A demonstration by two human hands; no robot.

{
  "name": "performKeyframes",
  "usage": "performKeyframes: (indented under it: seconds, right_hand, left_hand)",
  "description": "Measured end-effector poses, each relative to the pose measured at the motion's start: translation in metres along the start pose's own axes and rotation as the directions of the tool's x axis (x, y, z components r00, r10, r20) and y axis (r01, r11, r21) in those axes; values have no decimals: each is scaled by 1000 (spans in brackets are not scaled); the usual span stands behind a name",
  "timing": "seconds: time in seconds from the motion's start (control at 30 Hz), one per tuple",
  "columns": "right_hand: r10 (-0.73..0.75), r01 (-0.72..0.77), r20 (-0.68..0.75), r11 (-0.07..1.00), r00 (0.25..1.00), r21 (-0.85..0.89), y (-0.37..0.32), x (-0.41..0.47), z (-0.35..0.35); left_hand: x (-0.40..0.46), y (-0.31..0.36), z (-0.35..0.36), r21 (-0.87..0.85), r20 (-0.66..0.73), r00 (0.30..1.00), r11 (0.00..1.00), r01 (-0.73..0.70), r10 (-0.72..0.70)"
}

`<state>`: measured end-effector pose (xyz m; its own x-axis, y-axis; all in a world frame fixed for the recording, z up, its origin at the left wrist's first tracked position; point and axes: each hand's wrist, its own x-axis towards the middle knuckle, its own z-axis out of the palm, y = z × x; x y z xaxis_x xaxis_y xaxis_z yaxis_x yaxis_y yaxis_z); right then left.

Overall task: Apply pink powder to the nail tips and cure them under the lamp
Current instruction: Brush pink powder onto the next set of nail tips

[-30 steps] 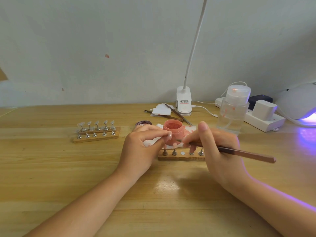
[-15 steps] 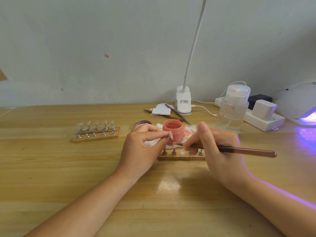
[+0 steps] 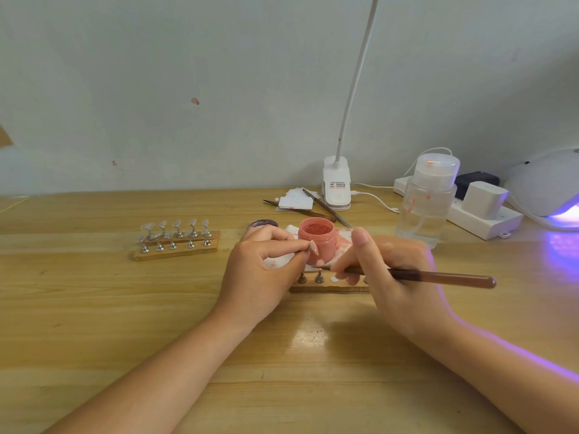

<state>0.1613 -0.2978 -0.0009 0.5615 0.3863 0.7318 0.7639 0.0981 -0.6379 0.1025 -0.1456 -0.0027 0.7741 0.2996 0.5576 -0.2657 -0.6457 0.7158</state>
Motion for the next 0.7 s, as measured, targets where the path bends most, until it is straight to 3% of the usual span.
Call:
performKeyframes:
  seconds: [0.13, 0.27, 0.37, 0.53, 0.7]
  right_hand:
    - [-79, 78, -4, 993, 997, -92, 0, 3, 0]
    - [-48, 48, -21, 999, 999, -24, 1, 1, -1]
    - [-91, 90, -16, 993, 996, -77, 0, 3, 0]
    - [-27, 28, -42, 999, 999, 21, 1, 1, -1]
    - [-28, 29, 10, 999, 1000, -39, 1, 2, 0]
  left_hand:
    - [0, 0, 0, 14, -4, 1000, 1000, 0, 0]
    - [0, 1, 0, 7, -7, 1000, 1000, -3, 3]
    - [0, 0, 0, 16, -6, 1000, 1000, 3, -3]
    - [0, 1, -1, 23, -10, 1000, 1000, -5, 5]
    - [0, 1, -1, 44, -5, 1000, 999, -15, 16]
